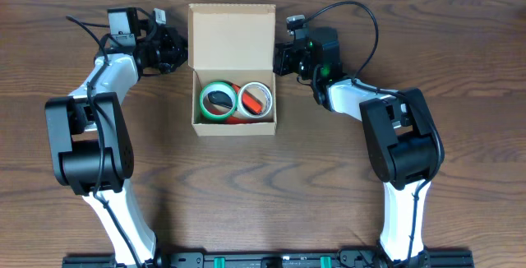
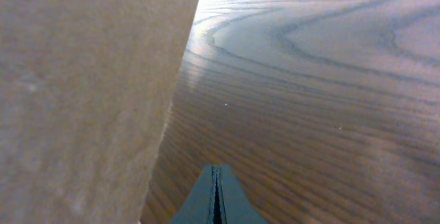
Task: Pack container
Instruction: 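Fold the top lid down over the box with the right gripper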
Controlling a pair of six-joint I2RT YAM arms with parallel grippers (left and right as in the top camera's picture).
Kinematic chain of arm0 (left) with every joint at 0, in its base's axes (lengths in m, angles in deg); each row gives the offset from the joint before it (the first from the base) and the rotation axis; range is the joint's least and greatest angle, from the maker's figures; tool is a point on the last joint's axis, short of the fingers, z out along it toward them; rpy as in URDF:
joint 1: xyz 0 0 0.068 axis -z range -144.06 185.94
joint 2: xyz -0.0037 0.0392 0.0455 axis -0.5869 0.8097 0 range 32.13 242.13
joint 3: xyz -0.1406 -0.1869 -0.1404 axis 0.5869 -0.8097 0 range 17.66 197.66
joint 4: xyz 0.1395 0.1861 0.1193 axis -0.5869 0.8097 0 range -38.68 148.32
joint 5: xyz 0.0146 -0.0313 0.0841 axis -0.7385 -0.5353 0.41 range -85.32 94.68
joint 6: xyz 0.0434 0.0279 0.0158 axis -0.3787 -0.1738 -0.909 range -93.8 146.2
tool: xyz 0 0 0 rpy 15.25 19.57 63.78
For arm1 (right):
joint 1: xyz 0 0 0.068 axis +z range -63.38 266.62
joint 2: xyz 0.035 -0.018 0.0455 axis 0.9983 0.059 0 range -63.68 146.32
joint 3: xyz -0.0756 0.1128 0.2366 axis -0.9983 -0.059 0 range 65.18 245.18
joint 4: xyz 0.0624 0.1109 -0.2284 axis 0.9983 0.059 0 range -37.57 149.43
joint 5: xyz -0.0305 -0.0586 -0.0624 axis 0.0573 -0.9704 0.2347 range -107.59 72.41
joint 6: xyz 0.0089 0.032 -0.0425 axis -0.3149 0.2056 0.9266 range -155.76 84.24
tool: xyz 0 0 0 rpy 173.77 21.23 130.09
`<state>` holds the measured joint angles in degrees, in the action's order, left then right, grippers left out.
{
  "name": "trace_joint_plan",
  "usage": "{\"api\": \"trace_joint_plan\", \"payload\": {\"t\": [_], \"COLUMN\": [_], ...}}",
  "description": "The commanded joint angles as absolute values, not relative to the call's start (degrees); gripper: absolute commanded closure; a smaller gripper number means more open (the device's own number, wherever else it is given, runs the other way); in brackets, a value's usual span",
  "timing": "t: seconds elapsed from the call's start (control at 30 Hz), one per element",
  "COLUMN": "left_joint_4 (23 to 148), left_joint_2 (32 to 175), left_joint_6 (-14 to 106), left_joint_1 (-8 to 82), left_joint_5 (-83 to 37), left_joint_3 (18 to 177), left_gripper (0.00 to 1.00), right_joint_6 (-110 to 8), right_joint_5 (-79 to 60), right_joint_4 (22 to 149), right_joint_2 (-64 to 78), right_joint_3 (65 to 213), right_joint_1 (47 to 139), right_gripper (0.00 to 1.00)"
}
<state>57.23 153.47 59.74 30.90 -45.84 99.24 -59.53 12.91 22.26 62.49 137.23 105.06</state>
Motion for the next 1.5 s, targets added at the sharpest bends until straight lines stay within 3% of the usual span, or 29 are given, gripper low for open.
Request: {"api": "trace_joint_plan", "payload": {"t": [0.0, 0.93, 1.23, 1.47], "left_joint_4": [57.0, 52.9, 63.7, 84.5], "left_joint_2": [153.9, 153.8, 153.8, 153.8], "left_joint_6": [55.3, 52.1, 51.4, 46.3], "left_joint_1": [31.7, 28.8, 28.4, 28.4], "left_joint_5": [-49.6, -55.6, -54.6, -44.4], "left_joint_3": [100.4, 102.4, 105.9, 113.3], "left_gripper": [0.95, 0.95, 0.95, 0.95], "right_joint_6": [-54.2, -48.7, -48.8, -49.3], "right_joint_5": [14.1, 16.3, 16.3, 11.3], "right_joint_4": [21.7, 29.3, 42.8, 54.7], "right_joint_2": [61.9, 49.0, 41.3, 36.2], "right_joint_3": [138.0, 138.0, 138.0, 138.0], "right_joint_1": [105.2, 105.2, 108.1, 113.2], "right_gripper": [0.99, 0.99, 0.99, 0.99]}}
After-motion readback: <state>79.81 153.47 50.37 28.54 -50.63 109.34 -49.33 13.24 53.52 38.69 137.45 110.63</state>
